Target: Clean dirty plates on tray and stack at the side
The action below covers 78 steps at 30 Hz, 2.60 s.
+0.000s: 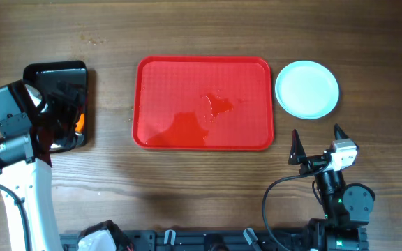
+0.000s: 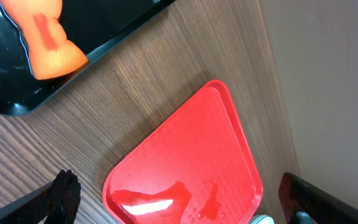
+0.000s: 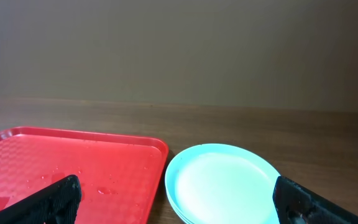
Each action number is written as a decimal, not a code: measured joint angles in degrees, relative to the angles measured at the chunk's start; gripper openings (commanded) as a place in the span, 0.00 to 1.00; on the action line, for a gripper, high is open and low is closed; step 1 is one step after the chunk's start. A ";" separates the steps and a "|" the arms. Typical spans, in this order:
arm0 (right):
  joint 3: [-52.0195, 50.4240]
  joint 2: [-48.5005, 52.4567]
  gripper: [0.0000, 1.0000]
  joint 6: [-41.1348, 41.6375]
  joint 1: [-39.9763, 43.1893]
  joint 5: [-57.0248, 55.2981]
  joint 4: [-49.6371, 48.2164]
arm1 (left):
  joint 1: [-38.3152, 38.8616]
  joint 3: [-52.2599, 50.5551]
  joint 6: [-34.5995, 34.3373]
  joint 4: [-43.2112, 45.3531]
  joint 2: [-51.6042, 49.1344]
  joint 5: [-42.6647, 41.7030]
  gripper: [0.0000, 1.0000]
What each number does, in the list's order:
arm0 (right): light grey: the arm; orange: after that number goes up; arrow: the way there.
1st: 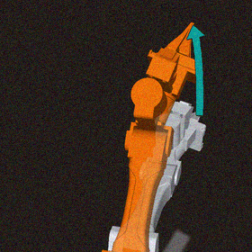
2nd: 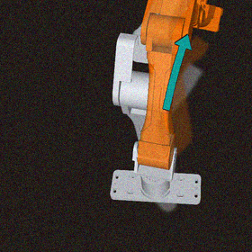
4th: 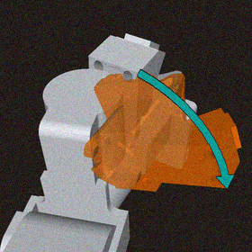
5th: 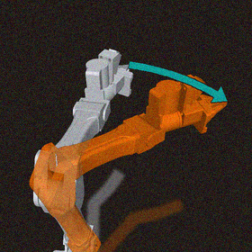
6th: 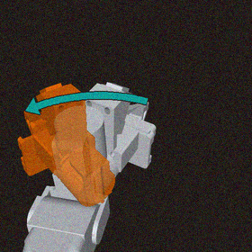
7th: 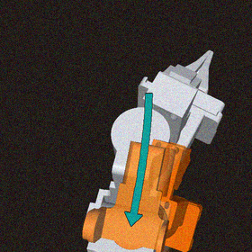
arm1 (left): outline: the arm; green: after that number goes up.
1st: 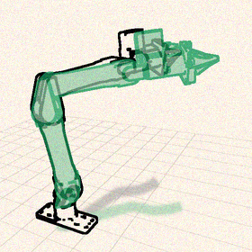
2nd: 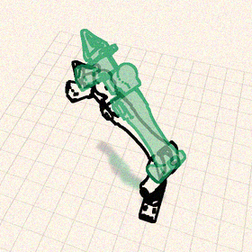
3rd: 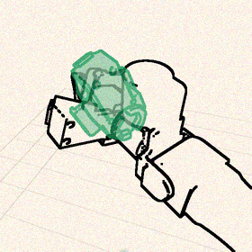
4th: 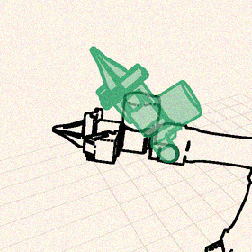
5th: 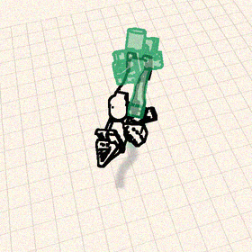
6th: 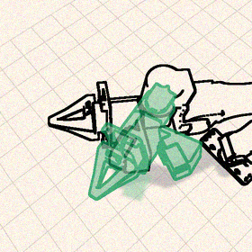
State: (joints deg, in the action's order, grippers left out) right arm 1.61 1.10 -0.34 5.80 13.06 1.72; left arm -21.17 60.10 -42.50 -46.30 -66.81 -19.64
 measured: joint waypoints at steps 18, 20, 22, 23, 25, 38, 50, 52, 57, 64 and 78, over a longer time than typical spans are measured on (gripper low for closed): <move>0.00 0.00 1.00 0.00 0.00 0.00 0.00 | 0.00 0.00 0.00 -0.96 0.00 8.04 1.00; 0.00 0.00 1.00 0.00 0.00 0.00 0.00 | 0.07 0.00 0.02 -2.16 0.11 9.31 1.00; 0.00 0.00 1.00 0.00 0.00 0.00 0.00 | 0.44 -0.15 0.02 -3.80 0.72 10.12 1.00; 0.00 0.00 1.00 0.00 0.00 0.00 0.00 | 0.72 -0.57 0.02 -4.17 1.46 10.45 1.00; 0.00 0.00 1.00 0.00 0.00 0.00 0.00 | 1.46 -1.84 0.00 -4.28 3.48 10.86 1.00; -0.04 -0.02 1.00 0.00 0.00 0.00 -0.04 | 12.66 -29.38 15.34 37.55 21.27 -0.46 1.00; -0.04 -0.07 1.00 0.00 0.00 0.00 -0.02 | 16.87 -55.15 23.65 63.54 35.82 -3.98 1.00; -0.04 -0.07 1.00 0.00 0.00 0.00 -0.02 | 17.20 -56.81 25.57 63.89 38.71 -4.11 1.00; -0.04 -0.11 1.00 -0.02 0.00 0.00 -0.02 | 17.81 -58.99 29.29 61.55 43.82 -4.26 1.00; -0.04 -0.11 1.00 -0.02 0.00 0.00 -0.04 | 18.12 -59.45 31.76 50.31 49.13 -1.88 1.00; -0.07 -0.22 1.00 -0.02 0.00 0.00 -0.02 | 18.12 -59.60 31.95 43.25 55.67 7.04 1.00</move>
State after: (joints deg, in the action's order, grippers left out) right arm 1.54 0.89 -0.36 5.80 13.06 1.69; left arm -3.05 0.49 -10.55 -3.05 -11.14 -12.60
